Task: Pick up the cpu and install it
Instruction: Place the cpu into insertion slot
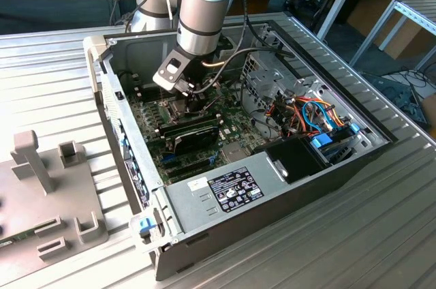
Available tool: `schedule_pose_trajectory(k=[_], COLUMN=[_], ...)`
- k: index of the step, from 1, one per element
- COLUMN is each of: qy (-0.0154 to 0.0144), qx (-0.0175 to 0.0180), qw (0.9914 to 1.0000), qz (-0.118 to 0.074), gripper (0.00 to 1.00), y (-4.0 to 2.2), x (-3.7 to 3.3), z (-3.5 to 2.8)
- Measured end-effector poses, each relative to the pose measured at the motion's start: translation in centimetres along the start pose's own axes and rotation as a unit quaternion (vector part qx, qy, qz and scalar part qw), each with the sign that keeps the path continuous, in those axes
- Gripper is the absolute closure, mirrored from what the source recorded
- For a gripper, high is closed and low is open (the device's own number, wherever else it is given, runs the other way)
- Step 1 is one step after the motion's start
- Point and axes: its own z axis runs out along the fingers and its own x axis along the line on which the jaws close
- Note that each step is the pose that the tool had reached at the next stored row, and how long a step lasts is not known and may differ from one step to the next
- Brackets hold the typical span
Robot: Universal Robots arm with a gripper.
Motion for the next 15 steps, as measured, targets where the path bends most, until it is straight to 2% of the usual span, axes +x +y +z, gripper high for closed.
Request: schedule_pose_trajectory(k=[6, 7, 8, 11, 13, 15], qy=[0.0001, 0.0003, 0.0001, 0.0, -0.0001, 0.0001], qx=[-0.0001, -0.0002, -0.0001, 0.0, 0.0, -0.0001], qw=[1.0, 1.0, 1.0, 1.0, 1.0, 1.0], qz=[0.0, 0.0, 0.0, 0.0, 0.0, 0.0], gripper=[0.46, 0.45, 0.39, 0.39, 0.39, 0.39], y=[0.0, 0.0, 0.0, 0.0, 0.0, 0.0], x=[0.0, 0.01, 0.01, 0.0, 0.01, 0.02], z=[0.01, 0.02, 0.01, 0.0, -0.32, -0.35])
